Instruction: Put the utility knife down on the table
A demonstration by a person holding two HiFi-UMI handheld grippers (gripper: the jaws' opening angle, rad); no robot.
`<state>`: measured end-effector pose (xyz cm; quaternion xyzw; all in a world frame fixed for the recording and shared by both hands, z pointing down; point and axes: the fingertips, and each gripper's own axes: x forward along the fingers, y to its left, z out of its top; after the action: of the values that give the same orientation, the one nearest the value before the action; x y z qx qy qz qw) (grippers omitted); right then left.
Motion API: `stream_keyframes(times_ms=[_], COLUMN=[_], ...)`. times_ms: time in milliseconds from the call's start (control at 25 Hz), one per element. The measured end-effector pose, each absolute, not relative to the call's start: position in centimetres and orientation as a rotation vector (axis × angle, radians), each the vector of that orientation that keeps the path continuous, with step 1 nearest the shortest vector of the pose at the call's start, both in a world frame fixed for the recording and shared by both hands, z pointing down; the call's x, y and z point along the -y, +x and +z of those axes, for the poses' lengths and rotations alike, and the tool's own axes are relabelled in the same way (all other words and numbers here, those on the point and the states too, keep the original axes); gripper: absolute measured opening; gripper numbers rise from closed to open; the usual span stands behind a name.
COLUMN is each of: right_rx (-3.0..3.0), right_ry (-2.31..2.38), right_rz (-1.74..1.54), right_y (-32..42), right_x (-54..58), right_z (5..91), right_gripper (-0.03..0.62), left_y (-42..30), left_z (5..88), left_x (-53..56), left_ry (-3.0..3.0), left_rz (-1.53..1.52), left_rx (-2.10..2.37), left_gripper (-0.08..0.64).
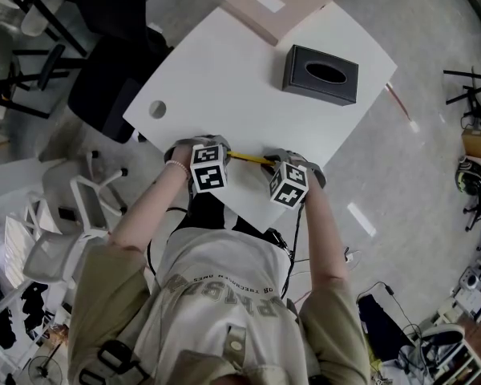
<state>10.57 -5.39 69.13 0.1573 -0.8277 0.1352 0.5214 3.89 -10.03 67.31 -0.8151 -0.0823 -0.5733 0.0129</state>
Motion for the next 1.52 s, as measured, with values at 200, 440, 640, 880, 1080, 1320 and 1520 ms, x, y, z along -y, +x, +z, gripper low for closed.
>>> stream_keyframes(times_ms=[200,440,640,880,1080,1320,1520], right_rx=[1.958,1.947,1.942,1.948,1.948,1.942,1.930], right_ry=[0.368,0.355,0.336,0.306,0.298,0.282,0.257], right_rz=[0.299,0.289,0.267,0.293,0.337,0.395,0.432], right_y=[11.0,11.5,11.4,11.3,11.5,11.5,11.5], right_x=[5.4,5.2,5.2,5.2,5.4,5.3,5.3], right_z=[69.4,69.7,69.6,69.8,69.8,69.8,69.8], right_gripper=[0.101,0.103,0.103,0.100,0.100,0.098,0.098], left_y=[4.2,4.5,4.5,4.6,5.0,5.2,4.8], left_z=[67.3,67.3,67.3,67.4,67.5,67.0,67.0], left_x=[10.3,10.5,10.8,11.1,11.5,11.5,11.3], left_ry=[-2.554,-2.556,-2.567,-2.549,-2.554,-2.531,-2.453], left_rz=[-1.799,-1.798,-1.793,-1.775,-1.712,-1.647,-1.588], left_rx=[0.248,0.242,0.227,0.205,0.166,0.131,0.126], left_gripper=[0.049,0.049,0.049,0.051,0.051,0.058,0.104])
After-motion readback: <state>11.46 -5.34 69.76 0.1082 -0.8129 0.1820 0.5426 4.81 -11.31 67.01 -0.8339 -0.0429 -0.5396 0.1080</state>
